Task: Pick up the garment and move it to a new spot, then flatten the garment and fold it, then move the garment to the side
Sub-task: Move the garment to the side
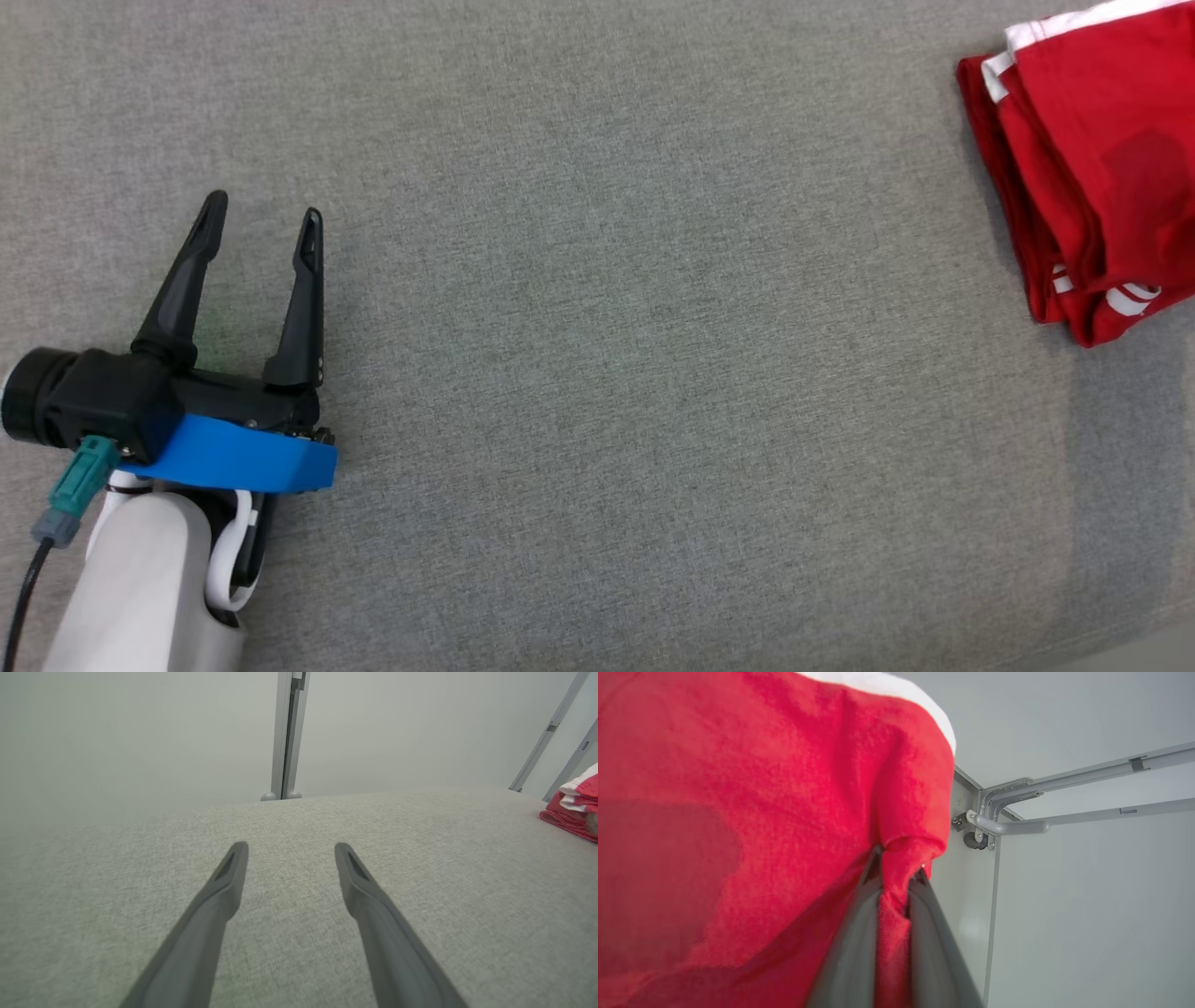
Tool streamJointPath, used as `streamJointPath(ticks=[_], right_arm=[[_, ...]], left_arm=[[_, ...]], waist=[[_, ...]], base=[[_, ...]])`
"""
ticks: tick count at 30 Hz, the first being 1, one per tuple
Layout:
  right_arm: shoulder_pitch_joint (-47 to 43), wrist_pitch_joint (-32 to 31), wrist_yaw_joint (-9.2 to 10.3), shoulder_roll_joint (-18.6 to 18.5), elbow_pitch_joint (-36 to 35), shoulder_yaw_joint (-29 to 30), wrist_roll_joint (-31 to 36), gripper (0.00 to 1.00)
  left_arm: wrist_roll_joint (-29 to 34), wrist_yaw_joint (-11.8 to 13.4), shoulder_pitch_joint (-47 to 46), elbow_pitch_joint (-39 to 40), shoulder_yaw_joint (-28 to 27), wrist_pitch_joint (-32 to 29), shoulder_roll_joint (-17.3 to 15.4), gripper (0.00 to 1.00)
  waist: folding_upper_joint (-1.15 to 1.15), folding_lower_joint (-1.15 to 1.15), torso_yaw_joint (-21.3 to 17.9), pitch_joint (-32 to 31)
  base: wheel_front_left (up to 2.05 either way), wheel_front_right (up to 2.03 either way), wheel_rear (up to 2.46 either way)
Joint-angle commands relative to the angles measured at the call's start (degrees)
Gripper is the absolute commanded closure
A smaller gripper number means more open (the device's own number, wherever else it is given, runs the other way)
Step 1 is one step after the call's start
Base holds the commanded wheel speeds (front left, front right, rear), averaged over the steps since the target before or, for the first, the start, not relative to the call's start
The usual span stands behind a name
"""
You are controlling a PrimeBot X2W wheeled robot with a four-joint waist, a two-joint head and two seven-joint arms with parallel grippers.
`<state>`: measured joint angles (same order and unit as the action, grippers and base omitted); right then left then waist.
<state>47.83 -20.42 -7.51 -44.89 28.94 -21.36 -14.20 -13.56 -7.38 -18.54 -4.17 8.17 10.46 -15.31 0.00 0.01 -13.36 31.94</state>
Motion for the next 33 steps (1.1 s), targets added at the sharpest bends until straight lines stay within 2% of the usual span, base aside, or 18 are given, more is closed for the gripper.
streamJointPath(ticks=[1,2,8,13,17,22,28,31,32,33], right_arm=[[0.3,1.6,0.03,1.3,1.6,1.1,1.7,0.60],[0.2,2.6,0.03,2.4,3.1,2.7,2.6,0.00],[-2.4,8.4,0.03,9.9,10.0,10.4,7.5,0.00],[-6.5,14.2,0.03,13.2,9.5,14.3,8.0,0.00],[-12.0,18.3,0.03,16.5,4.6,16.9,6.1,0.00],[-22.4,22.5,0.02,21.3,-5.8,18.3,4.8,0.00],[-35.6,24.2,0.03,28.1,-16.9,20.6,3.8,0.00],[-40.5,24.5,0.03,32.1,-20.5,22.4,3.2,0.00],[-40.5,24.5,0.03,32.1,-20.5,22.4,3.2,0.00],[-43.1,24.0,0.02,34.3,-21.7,23.2,2.6,0.00]], left_arm=[[0.0,0.0,-0.8,0.9,-0.2,-0.5,-0.7,0.00],[0.0,0.1,-0.7,1.4,-0.2,-0.8,-1.0,0.00],[-0.7,0.7,1.9,1.6,-0.2,-0.1,-0.8,0.00],[-1.9,1.2,4.3,-1.3,0.4,1.9,1.3,0.00],[-3.2,1.4,6.4,-4.2,0.4,3.0,3.1,0.00],[-4.2,1.8,9.2,-7.2,0.0,4.0,4.4,0.00],[-5.1,2.1,12.6,-10.6,-1.1,4.5,5.3,0.00],[-5.4,2.0,14.1,-11.9,-1.4,4.7,5.7,0.00],[-5.4,2.0,14.1,-11.9,-1.4,4.7,5.7,0.00],[-5.4,1.9,14.8,-12.5,-1.4,4.7,5.9,0.00]], waist=[[0.00,-0.01,0.2,0.8],[0.00,-0.01,0.2,1.0],[0.00,-0.01,0.1,-2.9],[0.00,-0.01,1.7,-10.0],[0.00,-0.01,3.7,-15.4],[0.00,-0.01,6.5,-21.0],[0.00,-0.01,9.6,-25.9],[0.00,-0.01,10.7,-27.6],[0.00,-0.01,10.7,-27.6],[0.00,-0.01,11.3,-28.4]], base=[[0.00,0.00,0.00],[0.00,0.00,0.00],[0.00,0.00,0.00],[0.00,0.00,0.00],[0.00,0.00,0.00],[0.00,0.00,0.00],[0.00,0.00,0.00],[0.00,0.00,0.00],[0.00,0.00,0.00],[0.00,0.00,0.00]])
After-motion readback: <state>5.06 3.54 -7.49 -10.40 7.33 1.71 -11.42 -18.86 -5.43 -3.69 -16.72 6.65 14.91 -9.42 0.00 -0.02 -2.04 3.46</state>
